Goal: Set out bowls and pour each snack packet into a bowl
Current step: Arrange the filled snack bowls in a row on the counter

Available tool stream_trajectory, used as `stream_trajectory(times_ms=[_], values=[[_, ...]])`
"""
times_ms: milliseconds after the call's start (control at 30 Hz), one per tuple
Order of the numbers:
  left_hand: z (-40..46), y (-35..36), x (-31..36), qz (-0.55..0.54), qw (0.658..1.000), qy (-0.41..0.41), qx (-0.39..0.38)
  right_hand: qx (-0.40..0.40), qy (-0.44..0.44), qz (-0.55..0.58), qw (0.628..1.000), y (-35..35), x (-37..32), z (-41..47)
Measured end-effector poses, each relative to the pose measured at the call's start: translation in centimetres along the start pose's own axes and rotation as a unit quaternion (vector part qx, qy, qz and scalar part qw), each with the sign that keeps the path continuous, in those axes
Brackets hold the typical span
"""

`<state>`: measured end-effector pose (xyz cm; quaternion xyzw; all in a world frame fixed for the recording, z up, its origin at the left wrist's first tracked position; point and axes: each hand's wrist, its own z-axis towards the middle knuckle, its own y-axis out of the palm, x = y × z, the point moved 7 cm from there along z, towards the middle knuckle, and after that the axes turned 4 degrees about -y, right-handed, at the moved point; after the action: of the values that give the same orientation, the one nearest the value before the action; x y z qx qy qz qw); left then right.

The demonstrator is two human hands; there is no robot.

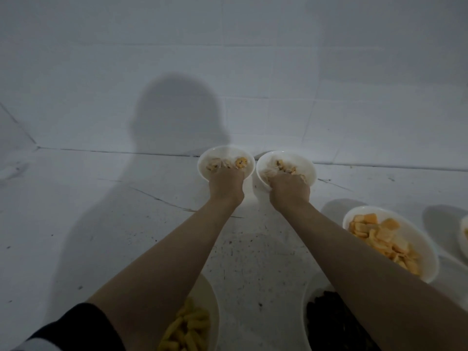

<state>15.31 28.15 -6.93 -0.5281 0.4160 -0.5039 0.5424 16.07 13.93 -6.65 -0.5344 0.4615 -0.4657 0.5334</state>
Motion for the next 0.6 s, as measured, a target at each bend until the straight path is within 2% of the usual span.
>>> stream_trajectory(times_ms=[100, 200, 433, 600], values=[[-1.5, -1.4, 1.5, -0.037, 0.998, 0.032, 0.037, 0.006, -0.028, 0.013, 1.0, -1.1, 0.2, -1.1], [-4.1, -3.6, 4.7, -0.098, 0.992, 0.076, 0.038, 0.005, -0.033, 0.059, 0.998, -2.6, 2.2, -3.4], [-11.2, -7.5, 14.5, -0.225, 0.964, 0.142, 0.006, 0.036, 0.053, 0.228, 0.971, -5.7, 12.2, -12.6], [-14.4, -8.4, 21.6, -0.283, 0.944, 0.168, -0.015, 0.063, 0.082, 0.24, 0.965, -6.6, 20.1, -16.2]])
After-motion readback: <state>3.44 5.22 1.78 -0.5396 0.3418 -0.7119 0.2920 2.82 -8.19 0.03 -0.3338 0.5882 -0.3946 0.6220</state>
